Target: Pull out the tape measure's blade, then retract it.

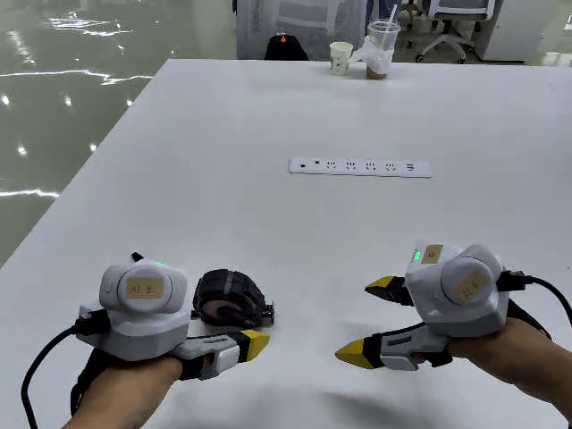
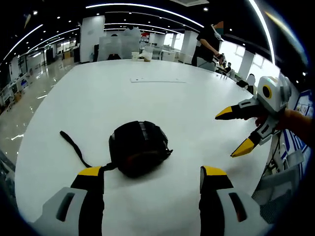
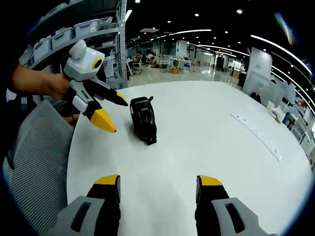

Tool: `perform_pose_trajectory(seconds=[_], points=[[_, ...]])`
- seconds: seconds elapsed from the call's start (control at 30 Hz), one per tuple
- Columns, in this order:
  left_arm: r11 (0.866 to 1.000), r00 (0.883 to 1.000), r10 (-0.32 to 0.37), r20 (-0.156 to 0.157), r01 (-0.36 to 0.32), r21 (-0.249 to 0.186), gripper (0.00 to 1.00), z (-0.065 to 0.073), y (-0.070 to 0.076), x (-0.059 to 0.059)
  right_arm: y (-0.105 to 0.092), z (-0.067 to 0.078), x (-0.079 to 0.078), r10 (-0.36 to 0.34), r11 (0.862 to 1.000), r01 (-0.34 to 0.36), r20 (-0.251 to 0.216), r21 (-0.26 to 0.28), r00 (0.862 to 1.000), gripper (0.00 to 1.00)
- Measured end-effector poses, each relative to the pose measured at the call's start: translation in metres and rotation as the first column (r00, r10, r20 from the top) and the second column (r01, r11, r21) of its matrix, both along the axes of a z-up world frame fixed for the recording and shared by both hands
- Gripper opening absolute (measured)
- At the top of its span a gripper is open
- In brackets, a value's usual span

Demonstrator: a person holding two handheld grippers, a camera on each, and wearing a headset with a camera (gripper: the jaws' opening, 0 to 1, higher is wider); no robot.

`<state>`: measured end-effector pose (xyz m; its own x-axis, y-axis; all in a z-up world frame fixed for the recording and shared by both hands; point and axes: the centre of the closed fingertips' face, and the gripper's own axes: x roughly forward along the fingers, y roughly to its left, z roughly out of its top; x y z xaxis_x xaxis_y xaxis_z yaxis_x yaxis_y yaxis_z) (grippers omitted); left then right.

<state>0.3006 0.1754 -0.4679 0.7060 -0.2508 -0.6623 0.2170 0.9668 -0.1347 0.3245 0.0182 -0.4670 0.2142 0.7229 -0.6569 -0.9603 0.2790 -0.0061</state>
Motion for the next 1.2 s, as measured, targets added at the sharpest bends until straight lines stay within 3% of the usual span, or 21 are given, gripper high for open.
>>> perform_pose_trajectory(seconds=[0.37, 0.7, 0.9, 1.2], points=[[0.999, 0.999, -0.049, 0.019, 0.049, 0.000, 0.78, 0.003, -0.002, -0.015, -0.013, 0.005, -0.016, -0.069, 0.997, 0.069, -0.001, 0.043, 0.998, 0.70], [0.995, 0.992, -0.104, 0.064, 0.105, 0.001, 0.80, 0.013, -0.011, -0.029, -0.025, 0.011, -0.033, -0.131, 0.989, 0.130, 0.009, 0.069, 0.991, 0.77], [0.991, 0.988, -0.134, 0.082, 0.133, 0.023, 0.82, 0.016, -0.015, -0.038, -0.030, 0.017, -0.040, -0.191, 0.975, 0.189, 0.006, 0.116, 0.982, 0.82], [0.991, 0.987, -0.133, 0.095, 0.132, 0.018, 0.86, 0.019, -0.016, -0.048, -0.036, 0.023, -0.050, -0.251, 0.958, 0.248, 0.005, 0.145, 0.968, 0.88]])
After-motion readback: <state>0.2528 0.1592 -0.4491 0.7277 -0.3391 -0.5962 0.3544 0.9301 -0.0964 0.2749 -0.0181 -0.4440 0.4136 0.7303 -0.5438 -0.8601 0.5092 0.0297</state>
